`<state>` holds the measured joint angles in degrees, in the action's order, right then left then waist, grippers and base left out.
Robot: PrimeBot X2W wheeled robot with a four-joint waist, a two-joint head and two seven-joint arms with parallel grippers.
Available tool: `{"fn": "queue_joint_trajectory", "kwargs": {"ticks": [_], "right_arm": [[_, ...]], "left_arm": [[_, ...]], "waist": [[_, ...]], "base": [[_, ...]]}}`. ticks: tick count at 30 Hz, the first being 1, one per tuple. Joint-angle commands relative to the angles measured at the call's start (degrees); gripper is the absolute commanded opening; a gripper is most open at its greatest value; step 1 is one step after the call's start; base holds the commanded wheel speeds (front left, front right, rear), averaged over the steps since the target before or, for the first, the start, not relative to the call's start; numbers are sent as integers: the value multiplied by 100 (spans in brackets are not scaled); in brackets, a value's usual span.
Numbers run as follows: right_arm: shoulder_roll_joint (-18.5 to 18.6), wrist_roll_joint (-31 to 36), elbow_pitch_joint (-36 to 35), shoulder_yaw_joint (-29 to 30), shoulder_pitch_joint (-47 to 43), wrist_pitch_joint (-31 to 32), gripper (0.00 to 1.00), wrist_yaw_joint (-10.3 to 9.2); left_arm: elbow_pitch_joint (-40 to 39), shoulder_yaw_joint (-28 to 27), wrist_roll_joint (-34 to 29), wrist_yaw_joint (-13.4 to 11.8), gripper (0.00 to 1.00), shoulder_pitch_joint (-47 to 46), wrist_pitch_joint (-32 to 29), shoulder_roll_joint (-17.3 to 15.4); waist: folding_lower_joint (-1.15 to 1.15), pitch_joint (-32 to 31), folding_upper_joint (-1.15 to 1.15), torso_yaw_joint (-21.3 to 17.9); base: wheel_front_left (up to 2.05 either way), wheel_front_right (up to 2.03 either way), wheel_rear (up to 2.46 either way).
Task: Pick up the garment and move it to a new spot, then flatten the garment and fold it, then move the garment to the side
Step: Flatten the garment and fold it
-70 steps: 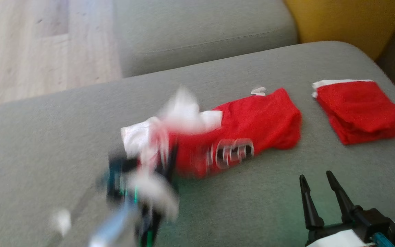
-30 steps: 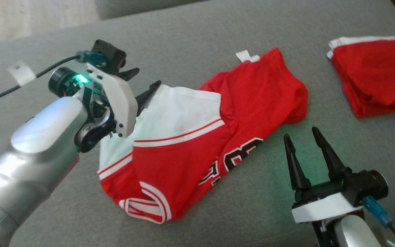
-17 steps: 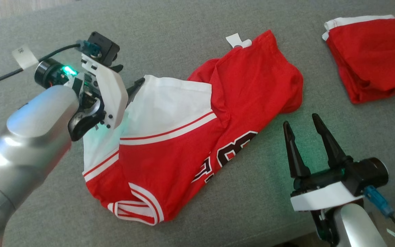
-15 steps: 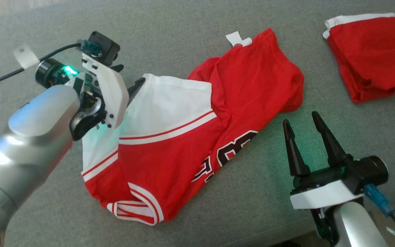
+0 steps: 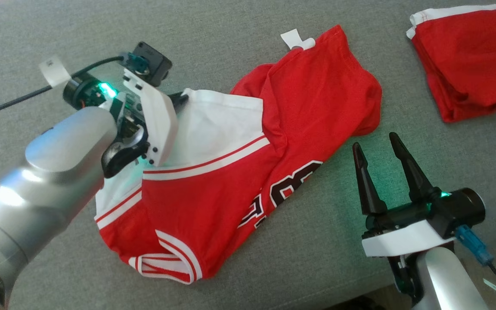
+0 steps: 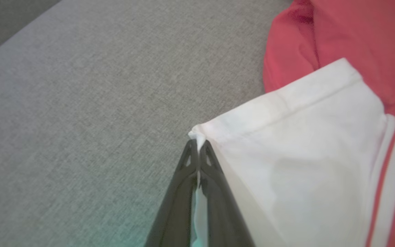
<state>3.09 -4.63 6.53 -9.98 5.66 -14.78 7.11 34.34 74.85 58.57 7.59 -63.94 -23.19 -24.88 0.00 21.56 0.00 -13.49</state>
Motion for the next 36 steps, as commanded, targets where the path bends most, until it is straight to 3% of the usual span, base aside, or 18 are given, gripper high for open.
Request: {"fn": "queue_joint_trajectory", "kwargs": {"ticks": [1,12,16,22,26,36], "right_arm": [[-13,-22,-164,-102,117,-22,100,37],[26,-154,-70,143,25,-22,100,37],[401,-527,704,100,466,80,100,37],[1248,-1326,1726,-239,1839,1398,100,37],[1620,-1549,2536,-313,2571,1895,100,37],[1768,-1777,4185,-640,3853,2080,100,37]], "left_arm": [[-185,-156,19,-10,0,-232,22,-203],[-772,-150,-138,-10,0,-352,839,-580],[-815,-150,-167,-10,0,-469,1168,-661],[-739,-150,-328,-10,0,-662,1467,-623],[-683,-150,-452,-10,0,-761,1570,-483],[-784,-149,-590,-10,0,-995,1639,-332]], "waist": [[0,-42,0,8],[0,-605,0,420],[0,-722,0,625],[0,-690,0,925],[0,-633,0,1197],[0,-399,0,1636]], "base": [[0,0,0],[0,0,0],[0,0,0],[0,0,0],[0,0,0],[0,0,0]]}}
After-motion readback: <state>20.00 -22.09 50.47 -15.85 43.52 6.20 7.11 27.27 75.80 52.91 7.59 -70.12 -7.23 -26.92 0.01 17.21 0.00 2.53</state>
